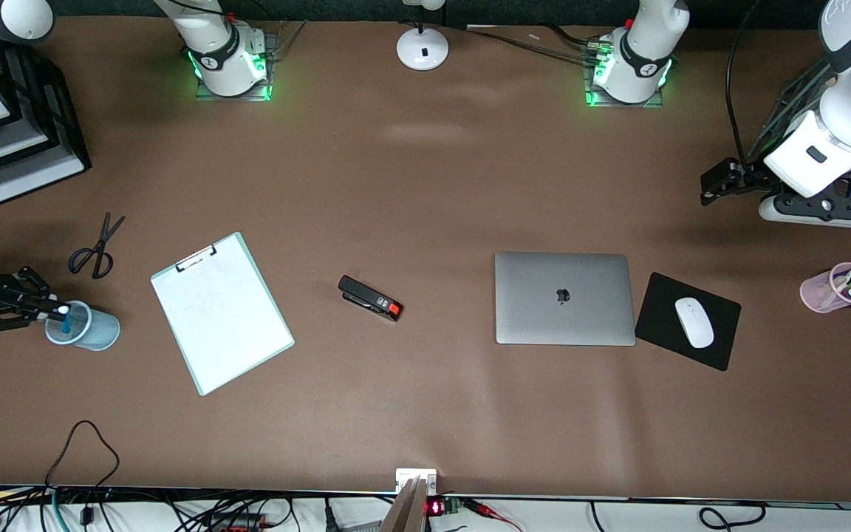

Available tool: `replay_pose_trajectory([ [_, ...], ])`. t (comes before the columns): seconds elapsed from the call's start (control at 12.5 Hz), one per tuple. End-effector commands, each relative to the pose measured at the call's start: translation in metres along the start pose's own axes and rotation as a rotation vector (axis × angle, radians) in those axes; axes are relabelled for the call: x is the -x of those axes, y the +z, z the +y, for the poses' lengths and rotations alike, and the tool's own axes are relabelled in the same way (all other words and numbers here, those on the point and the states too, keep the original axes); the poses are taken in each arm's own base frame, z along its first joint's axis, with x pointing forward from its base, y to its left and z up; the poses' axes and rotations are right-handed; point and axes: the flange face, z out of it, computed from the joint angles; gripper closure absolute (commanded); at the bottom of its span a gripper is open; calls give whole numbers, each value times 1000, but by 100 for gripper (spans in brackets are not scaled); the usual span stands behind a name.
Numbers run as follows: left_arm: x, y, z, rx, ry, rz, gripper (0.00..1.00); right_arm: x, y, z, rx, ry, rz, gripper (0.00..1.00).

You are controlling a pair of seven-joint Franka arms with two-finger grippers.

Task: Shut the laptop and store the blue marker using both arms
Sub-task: 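Lower the blue marker into the light-blue cup and open the right gripper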

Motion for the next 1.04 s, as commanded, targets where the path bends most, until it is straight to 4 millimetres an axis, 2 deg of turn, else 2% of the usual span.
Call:
replay_pose_trajectory([
  [0.0,-2,-6,-1,9,16,-5,0,11,5,-1,-6,-18,-7,99],
  [0.8,-2,-6,-1,9,16,-5,0,27,17,-11,-13,11,-2,99],
  [0.88,-3,-5,-1,9,16,-7,0,28,16,-11,-14,13,-5,96],
  [0.96,-3,-5,-2,8,18,-7,0,29,15,-12,-15,22,-8,78],
])
